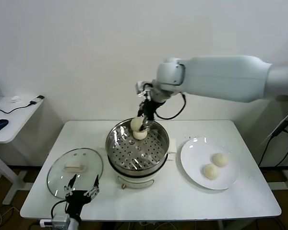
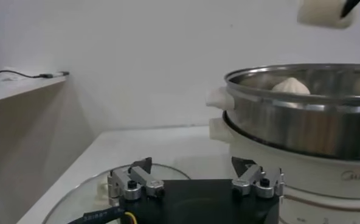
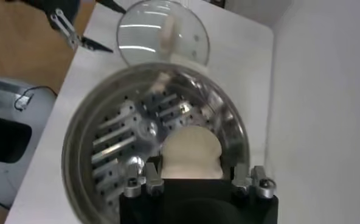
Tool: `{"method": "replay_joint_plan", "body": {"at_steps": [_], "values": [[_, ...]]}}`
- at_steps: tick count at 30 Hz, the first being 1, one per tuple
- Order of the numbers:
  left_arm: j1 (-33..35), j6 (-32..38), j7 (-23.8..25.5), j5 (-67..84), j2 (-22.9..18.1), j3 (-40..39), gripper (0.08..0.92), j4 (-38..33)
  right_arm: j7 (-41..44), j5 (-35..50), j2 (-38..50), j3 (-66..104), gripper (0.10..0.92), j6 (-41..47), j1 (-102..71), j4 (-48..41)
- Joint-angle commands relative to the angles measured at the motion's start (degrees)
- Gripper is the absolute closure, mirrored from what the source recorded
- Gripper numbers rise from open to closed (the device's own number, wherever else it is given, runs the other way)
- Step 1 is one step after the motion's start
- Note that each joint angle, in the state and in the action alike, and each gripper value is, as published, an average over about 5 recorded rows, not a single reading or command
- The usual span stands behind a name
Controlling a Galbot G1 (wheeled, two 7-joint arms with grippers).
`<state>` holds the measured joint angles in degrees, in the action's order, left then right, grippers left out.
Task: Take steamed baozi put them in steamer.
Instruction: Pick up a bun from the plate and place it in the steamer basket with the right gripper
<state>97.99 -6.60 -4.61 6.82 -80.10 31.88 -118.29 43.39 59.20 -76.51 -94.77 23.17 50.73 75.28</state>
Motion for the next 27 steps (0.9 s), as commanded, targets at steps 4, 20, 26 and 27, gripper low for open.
{"method": "replay_joint_plan", "body": {"at_steps": [4, 20, 26, 27], "values": [[0.0, 0.0, 0.0, 0.0, -0.2, 0.1, 0.177, 0.0, -4.4, -0.8, -10.1, 1.0, 0.389, 2.6, -10.9, -8.7], [-0.2, 0.0, 0.1, 0.0, -0.3, -0.2, 0.177, 0.5, -4.7, -5.1, -10.4, 2.1, 0.35, 2.7, -15.2, -11.2], [-0.1, 0.1, 0.1, 0.0, -0.2, -0.2, 0.177, 0.4, -2.8, -5.5, -8.5, 3.4, 0.222, 1.2, -14.2, -10.7], [0.0, 0.1, 0.1, 0.0, -0.2, -0.2, 0.177, 0.3, -1.9, -5.9, -7.8, 3.7, 0.211, 0.4, -13.7, -10.4]]}}
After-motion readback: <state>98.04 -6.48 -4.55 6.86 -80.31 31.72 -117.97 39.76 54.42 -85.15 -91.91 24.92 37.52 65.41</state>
